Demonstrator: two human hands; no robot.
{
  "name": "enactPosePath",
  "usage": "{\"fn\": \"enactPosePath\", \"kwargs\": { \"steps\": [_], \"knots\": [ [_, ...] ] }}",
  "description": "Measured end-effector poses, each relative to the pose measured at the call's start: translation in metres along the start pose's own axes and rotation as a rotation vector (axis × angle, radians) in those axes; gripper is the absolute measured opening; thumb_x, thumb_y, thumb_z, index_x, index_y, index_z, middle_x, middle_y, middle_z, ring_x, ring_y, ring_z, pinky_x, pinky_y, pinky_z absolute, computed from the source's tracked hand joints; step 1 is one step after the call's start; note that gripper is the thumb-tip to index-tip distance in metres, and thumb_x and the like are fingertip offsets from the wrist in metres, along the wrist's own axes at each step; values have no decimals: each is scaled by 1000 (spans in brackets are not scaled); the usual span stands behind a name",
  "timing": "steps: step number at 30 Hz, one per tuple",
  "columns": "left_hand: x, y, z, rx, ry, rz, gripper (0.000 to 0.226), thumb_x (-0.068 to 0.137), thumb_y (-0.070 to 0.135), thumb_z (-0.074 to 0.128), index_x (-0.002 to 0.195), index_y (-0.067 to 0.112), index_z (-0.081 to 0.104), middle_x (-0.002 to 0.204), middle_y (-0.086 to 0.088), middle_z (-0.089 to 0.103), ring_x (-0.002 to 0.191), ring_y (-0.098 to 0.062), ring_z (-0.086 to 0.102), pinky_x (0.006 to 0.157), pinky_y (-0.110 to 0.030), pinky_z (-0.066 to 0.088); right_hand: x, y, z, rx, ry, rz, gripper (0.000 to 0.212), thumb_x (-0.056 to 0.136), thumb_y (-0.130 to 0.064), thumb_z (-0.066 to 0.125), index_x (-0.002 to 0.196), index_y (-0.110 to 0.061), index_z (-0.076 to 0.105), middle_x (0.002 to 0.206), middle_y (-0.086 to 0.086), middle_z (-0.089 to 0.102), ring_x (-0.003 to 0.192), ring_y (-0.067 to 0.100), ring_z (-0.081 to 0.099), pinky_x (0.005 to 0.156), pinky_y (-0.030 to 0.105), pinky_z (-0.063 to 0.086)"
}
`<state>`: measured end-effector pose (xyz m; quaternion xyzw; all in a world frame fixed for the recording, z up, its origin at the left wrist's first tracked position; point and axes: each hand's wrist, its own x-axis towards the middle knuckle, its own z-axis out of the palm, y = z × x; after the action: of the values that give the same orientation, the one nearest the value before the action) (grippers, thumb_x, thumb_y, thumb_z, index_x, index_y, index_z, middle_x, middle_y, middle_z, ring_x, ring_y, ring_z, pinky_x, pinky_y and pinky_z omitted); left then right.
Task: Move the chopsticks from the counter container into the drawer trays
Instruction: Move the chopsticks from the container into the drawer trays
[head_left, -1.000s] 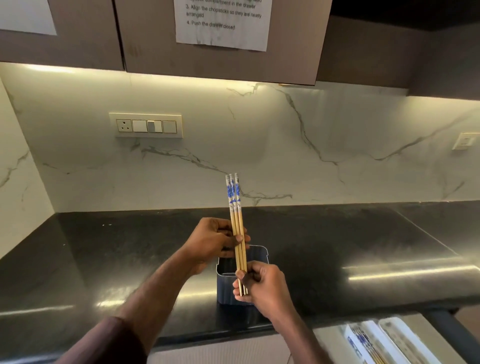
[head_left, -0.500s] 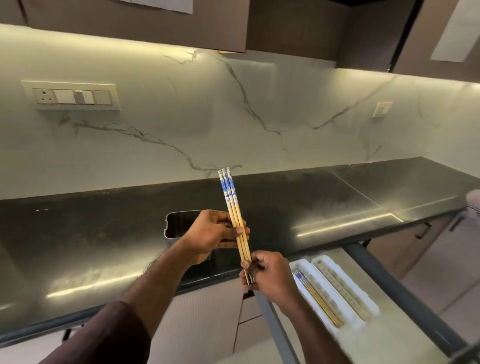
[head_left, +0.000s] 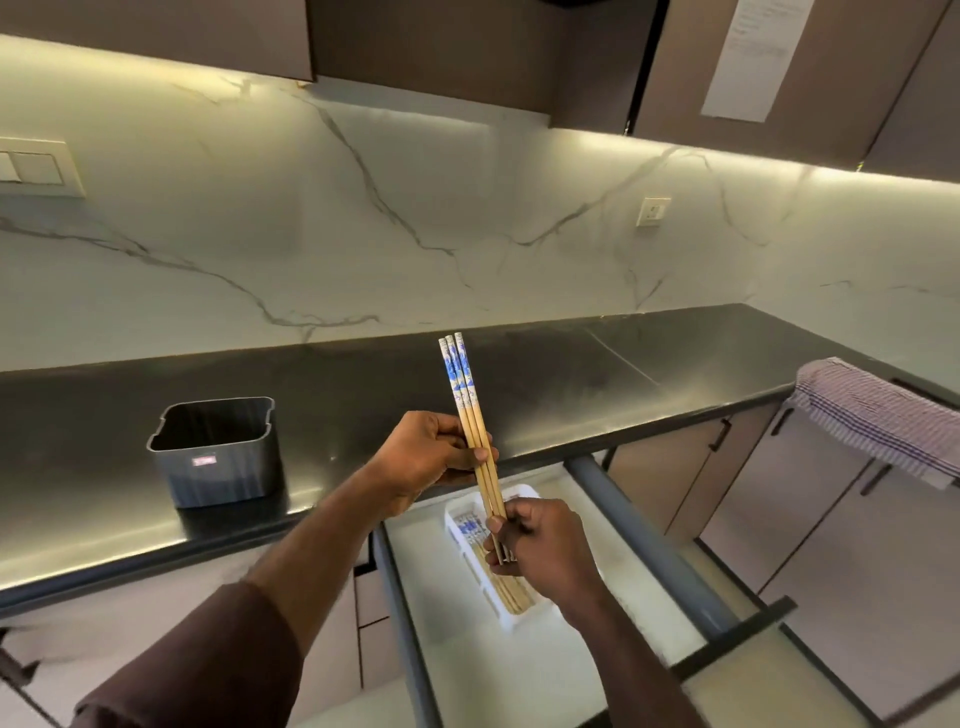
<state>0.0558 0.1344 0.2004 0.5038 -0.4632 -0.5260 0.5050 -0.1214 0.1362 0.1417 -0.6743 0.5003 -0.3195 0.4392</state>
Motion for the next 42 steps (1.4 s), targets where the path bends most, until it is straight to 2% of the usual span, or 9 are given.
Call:
{"fn": "enactPosePath", "kwargs": {
  "steps": [5,10,16,19,23,29,35,40,42],
  "knots": [
    [26,-12,66,20,11,11,17,84,-4,68,100,0,71,95,-16,76,91,-27,74,80,-35,60,-2,31,-66,-23,-7,33,11,91,-13,66,94,-5,73,74,7,73,68,24,73,67,43,62],
    [53,-31,115,39,26,3,14,85,-1,67,97,4,72,90,-10,77,87,-22,75,69,-27,59,5,63,-111,-67,-16,76,13,92,-17,65,98,-8,73,79,8,74,69,22,73,69,40,63],
    [95,-70,152,41,24,-67,13,86,-1,67,96,5,73,91,-11,77,86,-23,75,68,-28,60,24,107,-140,-96,-42,141,18,93,-21,64,97,-6,72,85,8,74,72,24,73,68,39,63],
    [119,-97,162,33,15,-126,13,86,-1,67,95,6,72,90,-10,77,86,-22,75,68,-28,60,39,131,-150,-137,-63,184,19,92,-22,65,96,-5,73,88,10,74,75,25,74,69,39,63],
    [155,-134,167,12,-3,-224,12,84,-1,70,94,4,73,89,-10,77,84,-24,75,71,-31,61,64,166,-156,-154,-83,279,16,91,-20,65,88,-6,73,77,10,74,66,23,73,65,38,63],
    [203,-188,167,-31,-57,-438,16,82,-3,70,98,-3,71,93,-15,76,90,-28,74,78,-36,61,109,218,-156,-44,-199,599,18,90,-19,63,74,-14,68,67,6,69,64,23,68,73,45,62],
    [225,-230,170,-45,-13,-582,20,79,-2,74,98,-6,72,93,-18,76,87,-29,75,78,-37,61,134,242,-158,-121,-278,705,22,84,-5,57,69,-9,72,62,8,71,53,20,68,60,40,63],
    [241,-256,165,-49,106,-641,15,78,-4,74,93,-5,72,87,-18,76,83,-29,75,74,-36,62,167,257,-146,-154,-348,769,12,89,-7,61,88,0,71,76,15,72,59,24,68,65,42,63],
    [246,-265,161,-41,161,-645,12,79,-5,74,90,-4,72,84,-17,76,80,-28,75,72,-35,62,179,263,-137,-171,-383,789,17,91,-13,65,99,0,69,83,15,74,65,24,72,64,40,63]
  ]
}}
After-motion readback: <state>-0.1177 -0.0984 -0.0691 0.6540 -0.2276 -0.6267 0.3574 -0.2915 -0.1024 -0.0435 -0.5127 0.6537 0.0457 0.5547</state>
